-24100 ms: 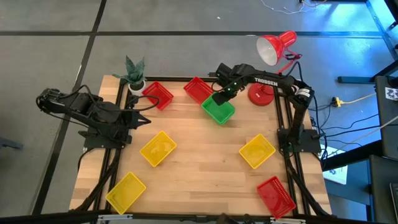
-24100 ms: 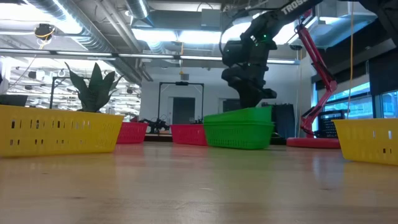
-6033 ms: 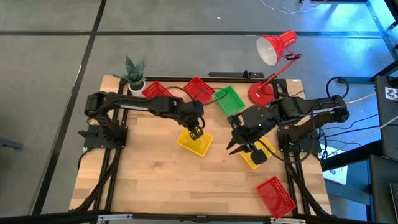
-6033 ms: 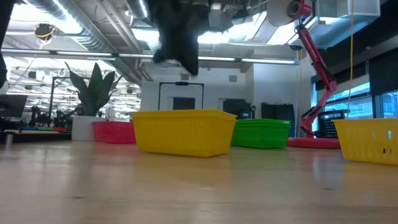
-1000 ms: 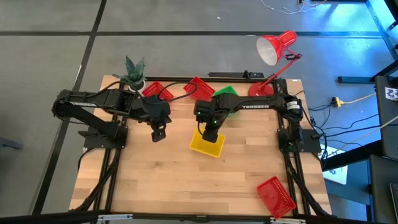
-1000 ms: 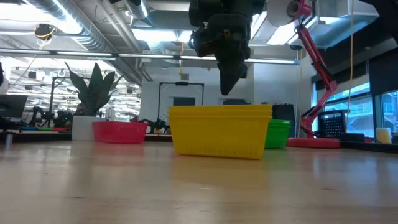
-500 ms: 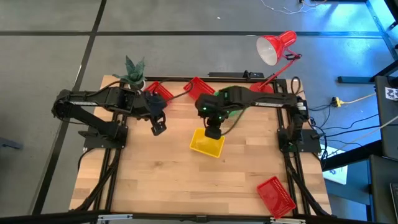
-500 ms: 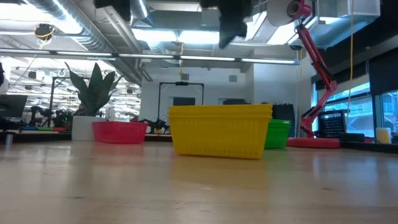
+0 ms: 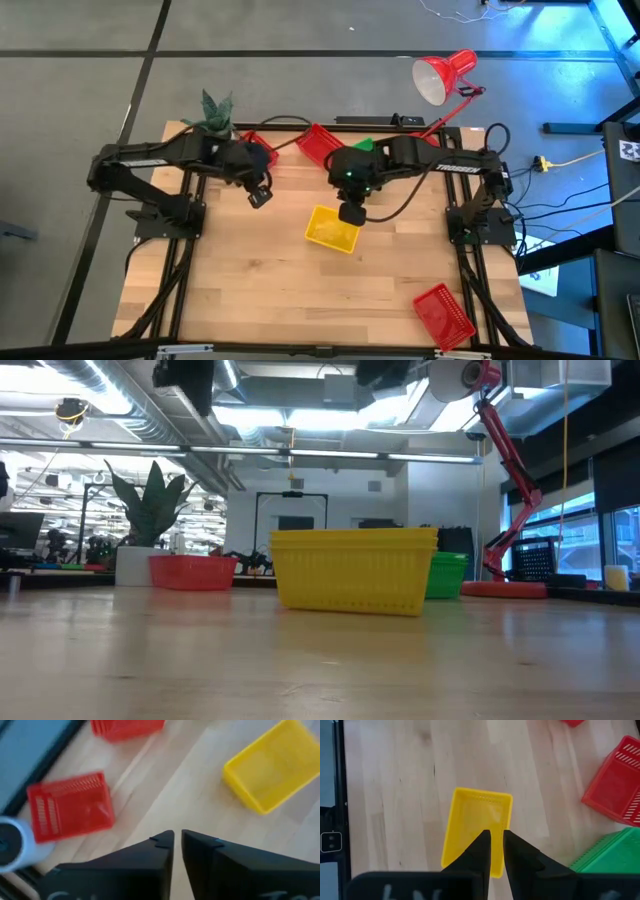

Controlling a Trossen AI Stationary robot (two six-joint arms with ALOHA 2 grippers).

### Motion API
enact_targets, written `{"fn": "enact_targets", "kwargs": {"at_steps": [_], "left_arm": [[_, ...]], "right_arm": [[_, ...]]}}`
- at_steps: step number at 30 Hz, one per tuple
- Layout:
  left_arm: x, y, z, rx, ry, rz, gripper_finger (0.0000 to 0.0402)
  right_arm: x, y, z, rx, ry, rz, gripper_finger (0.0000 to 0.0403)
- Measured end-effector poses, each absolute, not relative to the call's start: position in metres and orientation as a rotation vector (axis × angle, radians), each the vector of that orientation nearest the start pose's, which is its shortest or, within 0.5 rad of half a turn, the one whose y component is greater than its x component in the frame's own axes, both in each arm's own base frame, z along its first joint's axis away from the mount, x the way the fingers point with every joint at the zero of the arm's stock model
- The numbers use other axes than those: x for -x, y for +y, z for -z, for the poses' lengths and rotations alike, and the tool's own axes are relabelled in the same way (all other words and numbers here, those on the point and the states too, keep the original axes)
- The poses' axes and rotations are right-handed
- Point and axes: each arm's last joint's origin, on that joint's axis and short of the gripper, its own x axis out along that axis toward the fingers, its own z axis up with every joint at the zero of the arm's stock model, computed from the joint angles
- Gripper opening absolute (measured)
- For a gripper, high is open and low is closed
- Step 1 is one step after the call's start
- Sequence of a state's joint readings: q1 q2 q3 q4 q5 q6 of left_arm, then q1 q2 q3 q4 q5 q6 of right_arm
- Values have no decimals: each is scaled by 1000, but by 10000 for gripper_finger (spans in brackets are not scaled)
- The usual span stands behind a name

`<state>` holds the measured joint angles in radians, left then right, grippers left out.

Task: Stack baskets by color
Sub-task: Stack the top left red bin on the top right red bin

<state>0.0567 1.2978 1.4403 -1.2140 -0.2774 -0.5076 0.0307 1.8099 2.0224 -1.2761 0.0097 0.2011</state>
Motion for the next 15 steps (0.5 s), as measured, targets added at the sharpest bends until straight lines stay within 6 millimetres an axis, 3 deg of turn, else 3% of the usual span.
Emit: {"fn": "enact_targets", "kwargs": {"at_steps": [8,15], "left_arm": [[-244,56,-340,403,1145,-701,90],[-264,100,-308,381,1259,-791,98]], "right_arm": [[-355,11,-388,-164,1054,88,50],[-350,11,-393,-164,1038,85,50]]}}
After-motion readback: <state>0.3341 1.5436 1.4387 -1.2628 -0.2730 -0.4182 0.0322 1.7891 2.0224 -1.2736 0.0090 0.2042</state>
